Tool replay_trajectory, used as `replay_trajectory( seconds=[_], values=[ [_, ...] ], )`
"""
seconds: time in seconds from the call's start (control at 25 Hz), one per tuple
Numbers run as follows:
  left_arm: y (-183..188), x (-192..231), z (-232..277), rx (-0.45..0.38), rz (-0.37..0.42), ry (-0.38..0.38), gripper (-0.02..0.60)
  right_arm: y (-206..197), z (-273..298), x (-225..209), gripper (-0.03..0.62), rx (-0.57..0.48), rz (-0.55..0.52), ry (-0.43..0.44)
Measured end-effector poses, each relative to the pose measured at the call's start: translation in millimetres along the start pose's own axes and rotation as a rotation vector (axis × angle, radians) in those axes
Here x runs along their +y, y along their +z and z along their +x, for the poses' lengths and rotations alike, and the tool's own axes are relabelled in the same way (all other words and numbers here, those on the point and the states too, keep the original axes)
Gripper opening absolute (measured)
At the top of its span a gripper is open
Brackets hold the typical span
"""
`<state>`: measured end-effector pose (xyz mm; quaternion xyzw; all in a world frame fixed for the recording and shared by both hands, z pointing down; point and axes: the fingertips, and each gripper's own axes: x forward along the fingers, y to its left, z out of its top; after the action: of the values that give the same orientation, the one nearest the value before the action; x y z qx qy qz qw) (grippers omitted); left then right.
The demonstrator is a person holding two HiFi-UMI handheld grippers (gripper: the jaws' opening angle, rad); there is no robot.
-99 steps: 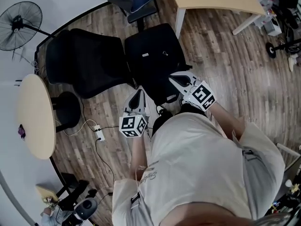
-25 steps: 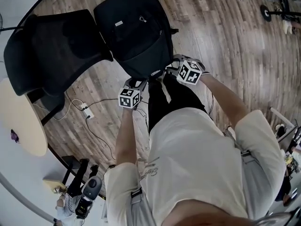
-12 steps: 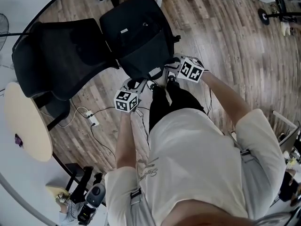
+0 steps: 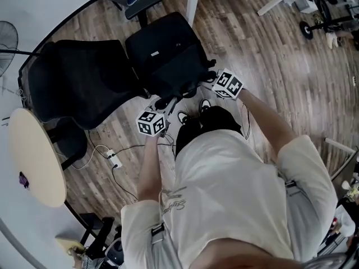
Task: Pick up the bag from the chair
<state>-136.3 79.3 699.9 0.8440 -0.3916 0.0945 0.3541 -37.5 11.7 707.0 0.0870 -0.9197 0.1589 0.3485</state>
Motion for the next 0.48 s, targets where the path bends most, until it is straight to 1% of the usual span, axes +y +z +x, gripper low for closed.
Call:
replay_trajectory(
  seconds=[0.12,0.2,0.28,0.4,0.48],
  values=[
    [13,1,-1,-0.008,0.004,-0.009,0.094,12,-4,-6,0.077,-0.016,0.008,-0.024],
    [23,4,-1,-0.013,0.002,-0.004,0.091,20,-4,-11,0.075,-0.025,0.010,-0.026],
    [34,8,-1,-0.019,0.000,0.006,0.087,28,-5,-16,0.072,-0.031,-0.020,-0.023],
    [56,20,1,-0.027,0.011,0.021,0.081,45,-4,-27,0.066,-0.054,-0.095,-0.014],
    [67,26,3,-0.023,0.013,0.028,0.080,53,-3,-34,0.055,-0.071,-0.111,0.003]
  ],
)
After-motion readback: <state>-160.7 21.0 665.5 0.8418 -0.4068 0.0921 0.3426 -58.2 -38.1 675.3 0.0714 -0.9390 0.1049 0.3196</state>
